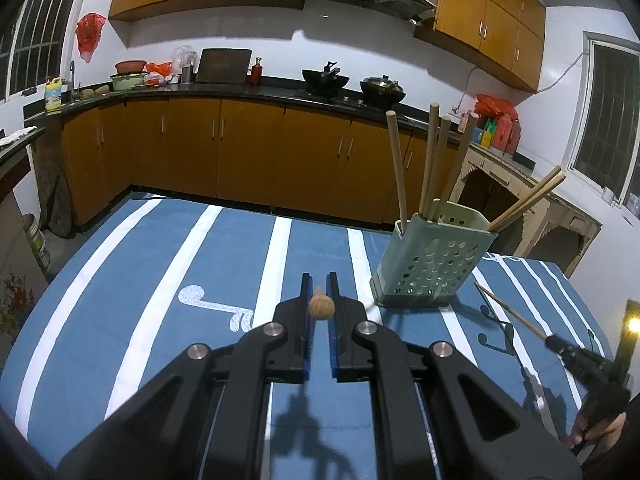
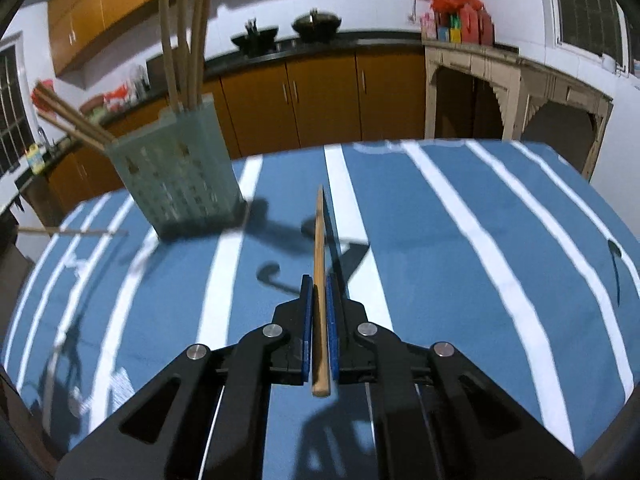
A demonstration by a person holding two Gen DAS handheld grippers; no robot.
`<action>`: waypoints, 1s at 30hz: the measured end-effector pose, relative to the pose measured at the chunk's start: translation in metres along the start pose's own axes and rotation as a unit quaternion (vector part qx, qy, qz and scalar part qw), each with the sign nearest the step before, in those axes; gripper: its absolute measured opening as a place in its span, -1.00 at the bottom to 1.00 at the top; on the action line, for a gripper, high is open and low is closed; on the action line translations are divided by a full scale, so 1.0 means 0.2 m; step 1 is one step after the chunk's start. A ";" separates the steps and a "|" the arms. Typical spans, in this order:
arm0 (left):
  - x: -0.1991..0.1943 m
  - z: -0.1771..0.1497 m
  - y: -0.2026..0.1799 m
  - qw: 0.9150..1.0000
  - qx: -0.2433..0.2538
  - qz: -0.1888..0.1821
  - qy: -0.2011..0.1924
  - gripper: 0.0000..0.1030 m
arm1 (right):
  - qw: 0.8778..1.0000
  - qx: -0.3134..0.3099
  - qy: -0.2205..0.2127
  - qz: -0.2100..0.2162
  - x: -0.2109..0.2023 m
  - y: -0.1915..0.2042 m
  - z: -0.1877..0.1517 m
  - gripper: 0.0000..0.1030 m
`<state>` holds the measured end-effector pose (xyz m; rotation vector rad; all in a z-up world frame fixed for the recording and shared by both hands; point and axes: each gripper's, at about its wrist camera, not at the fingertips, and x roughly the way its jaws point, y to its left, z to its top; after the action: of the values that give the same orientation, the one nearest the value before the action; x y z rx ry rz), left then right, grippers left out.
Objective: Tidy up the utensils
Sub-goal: 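Lift both held chopsticks upright and carry them over the green holder, then lower the chopsticks into the green holder and open both tools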
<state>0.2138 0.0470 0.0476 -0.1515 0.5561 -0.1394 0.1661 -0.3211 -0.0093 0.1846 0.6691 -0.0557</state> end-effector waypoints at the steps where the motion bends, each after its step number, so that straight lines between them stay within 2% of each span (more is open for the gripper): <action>1: -0.01 0.00 0.00 1.000 0.000 0.000 -0.002 -0.85 | 1.000 0.002 -0.010 0.002 -0.02 0.00 0.02 -0.85; 10: -0.04 0.03 0.00 1.000 0.000 -0.005 -0.017 -0.85 | 0.998 0.011 -0.062 0.007 -0.11 -0.01 0.13 -0.85; 22: -0.09 0.07 -0.01 0.999 0.005 -0.002 -0.039 -0.85 | 0.995 0.012 -0.095 0.009 -0.18 0.00 0.19 -0.85; 30: -0.16 0.13 -0.05 0.998 0.017 -0.014 -0.057 -0.85 | 0.991 0.004 -0.129 0.028 -0.28 0.06 0.30 -0.85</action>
<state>0.1993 0.0446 0.0869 -0.1341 0.4373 -0.1662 0.1602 -0.3218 0.0740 0.2003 0.4059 -0.0268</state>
